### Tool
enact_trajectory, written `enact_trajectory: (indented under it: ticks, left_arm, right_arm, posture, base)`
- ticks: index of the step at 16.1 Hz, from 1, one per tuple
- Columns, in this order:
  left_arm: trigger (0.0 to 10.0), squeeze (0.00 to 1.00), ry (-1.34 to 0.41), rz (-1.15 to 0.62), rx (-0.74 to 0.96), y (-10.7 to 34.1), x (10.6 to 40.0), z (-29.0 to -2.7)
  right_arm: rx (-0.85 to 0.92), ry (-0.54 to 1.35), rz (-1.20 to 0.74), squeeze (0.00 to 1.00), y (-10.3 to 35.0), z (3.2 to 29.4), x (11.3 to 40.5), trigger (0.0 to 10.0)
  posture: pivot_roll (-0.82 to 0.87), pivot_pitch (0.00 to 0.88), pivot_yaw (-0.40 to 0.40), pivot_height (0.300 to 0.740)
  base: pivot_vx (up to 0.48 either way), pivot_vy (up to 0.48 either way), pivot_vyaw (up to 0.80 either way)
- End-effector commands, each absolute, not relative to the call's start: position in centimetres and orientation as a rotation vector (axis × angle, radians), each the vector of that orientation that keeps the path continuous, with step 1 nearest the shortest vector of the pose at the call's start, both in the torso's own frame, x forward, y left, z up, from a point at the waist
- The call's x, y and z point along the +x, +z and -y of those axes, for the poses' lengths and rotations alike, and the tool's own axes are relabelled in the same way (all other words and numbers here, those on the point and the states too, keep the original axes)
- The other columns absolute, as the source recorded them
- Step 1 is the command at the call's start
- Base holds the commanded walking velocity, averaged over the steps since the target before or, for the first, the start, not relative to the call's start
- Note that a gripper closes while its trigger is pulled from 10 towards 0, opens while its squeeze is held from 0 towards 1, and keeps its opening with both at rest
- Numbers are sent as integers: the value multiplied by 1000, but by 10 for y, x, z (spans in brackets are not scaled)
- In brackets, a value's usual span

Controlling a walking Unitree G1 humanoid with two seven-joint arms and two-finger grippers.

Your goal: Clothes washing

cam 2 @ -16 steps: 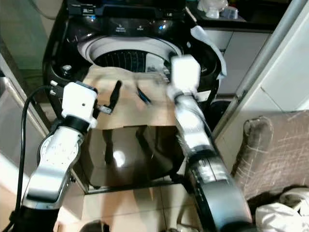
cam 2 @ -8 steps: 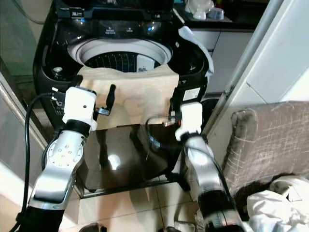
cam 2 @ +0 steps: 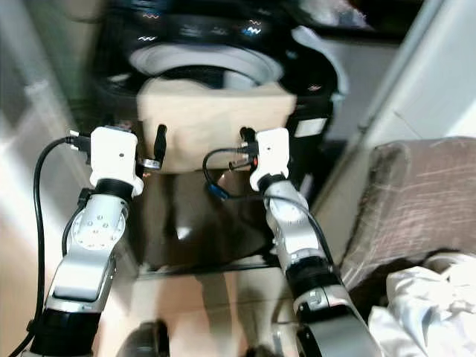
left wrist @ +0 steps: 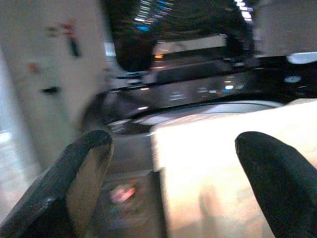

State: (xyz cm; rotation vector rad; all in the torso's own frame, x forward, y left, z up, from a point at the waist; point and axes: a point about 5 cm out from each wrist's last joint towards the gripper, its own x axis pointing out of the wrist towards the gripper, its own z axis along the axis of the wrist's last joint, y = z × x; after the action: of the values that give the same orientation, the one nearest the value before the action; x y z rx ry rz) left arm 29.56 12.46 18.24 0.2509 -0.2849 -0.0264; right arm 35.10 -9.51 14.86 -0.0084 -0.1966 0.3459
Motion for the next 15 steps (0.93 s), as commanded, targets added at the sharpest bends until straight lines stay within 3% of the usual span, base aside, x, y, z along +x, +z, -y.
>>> enact_trajectory:
  ticks: [1, 15]
  left_arm:
    - [10000, 0, -23, 294, 242, 184, 296, -122]
    - [10000, 0, -128, 211, 287, 159, 295, -126]
  right_arm:
    - [-2, 344, 168, 0, 146, 97, 353, 10000]
    - [-53, 190, 123, 0, 129, 128, 356, 10000]
  posture:
    - [106, 10, -50, 740]
    - [108, 6, -50, 740]
  base:
    - [0, 0, -775]
    - [0, 0, -768]
